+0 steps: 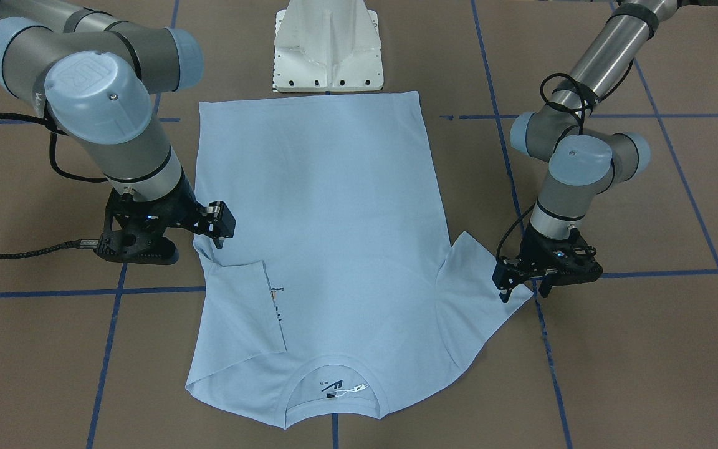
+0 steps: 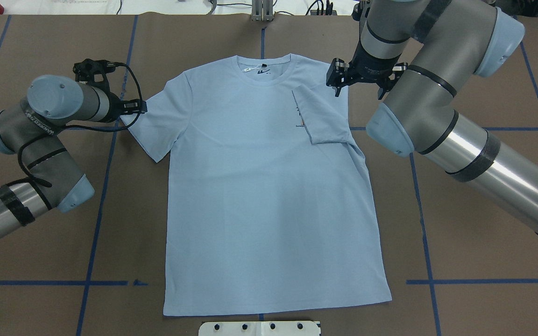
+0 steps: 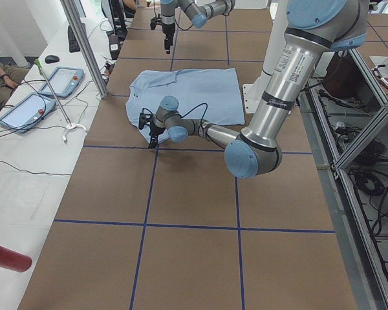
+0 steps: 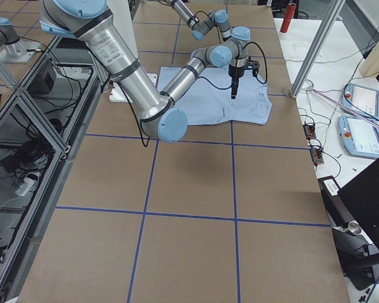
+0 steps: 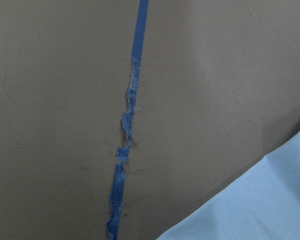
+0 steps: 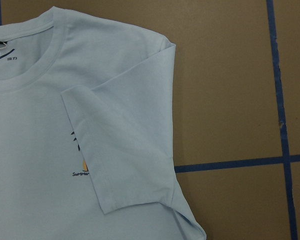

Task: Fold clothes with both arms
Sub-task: 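Hold the right gripper over the folded sleeve while the left arm approaches the other sleeve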

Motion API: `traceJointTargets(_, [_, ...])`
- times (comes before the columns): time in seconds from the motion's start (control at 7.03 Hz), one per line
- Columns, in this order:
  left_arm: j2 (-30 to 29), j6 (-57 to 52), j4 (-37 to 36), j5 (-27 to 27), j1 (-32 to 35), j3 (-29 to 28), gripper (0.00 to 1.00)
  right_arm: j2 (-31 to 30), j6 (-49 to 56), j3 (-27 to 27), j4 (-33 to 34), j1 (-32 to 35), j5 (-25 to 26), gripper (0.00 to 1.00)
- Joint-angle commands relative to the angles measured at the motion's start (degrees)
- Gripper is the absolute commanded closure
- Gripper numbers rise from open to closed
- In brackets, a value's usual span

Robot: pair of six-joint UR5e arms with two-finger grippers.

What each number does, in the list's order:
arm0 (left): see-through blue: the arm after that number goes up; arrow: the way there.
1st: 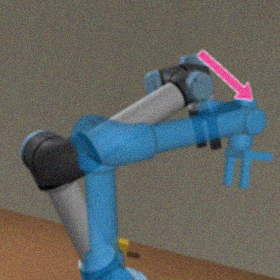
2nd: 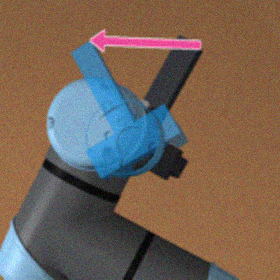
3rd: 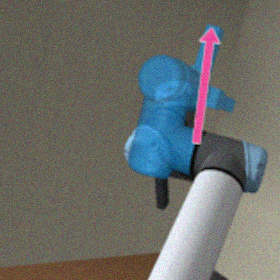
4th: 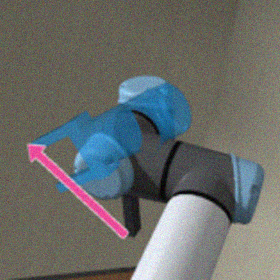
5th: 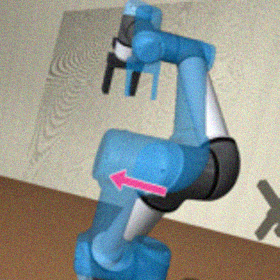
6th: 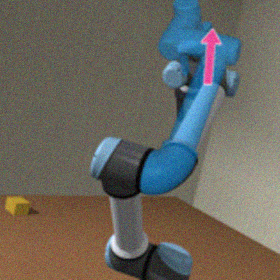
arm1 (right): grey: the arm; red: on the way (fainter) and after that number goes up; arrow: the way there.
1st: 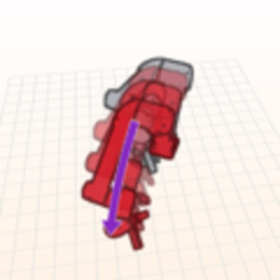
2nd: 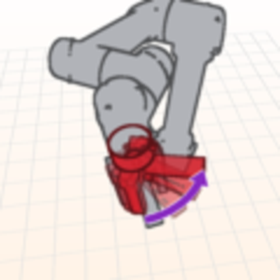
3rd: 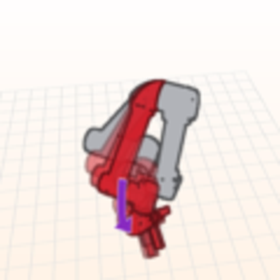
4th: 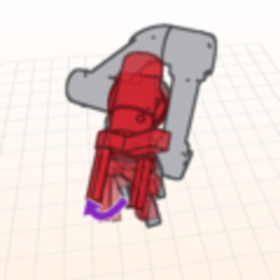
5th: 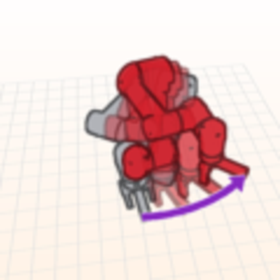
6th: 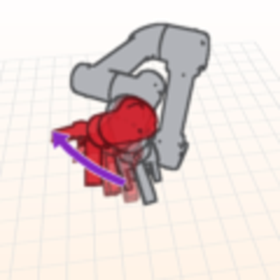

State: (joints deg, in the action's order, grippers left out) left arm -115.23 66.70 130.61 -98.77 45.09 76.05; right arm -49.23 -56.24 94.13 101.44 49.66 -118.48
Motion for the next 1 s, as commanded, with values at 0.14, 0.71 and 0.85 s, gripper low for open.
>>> traceJointTargets(0.14, [0.01, 0.01, -0.01, -0.02, 0.0, -0.03, 0.23, -0.08, -0.01, -0.09, -0.01, 0.0, 0.0, 0.0])
traceJointTargets(0.71, [0.01, 0.01, -0.01, -0.02, -0.18, -0.29, 0.25, 0.01, -0.01, -0.18, -0.01, 0.0, 0.0, 0.0])
traceJointTargets(0.85, [0.01, 0.01, -0.01, -0.02, -0.18, -0.21, 0.25, 0.01, -0.01, -0.18, -0.01, 0.0, 0.0, 0.0])
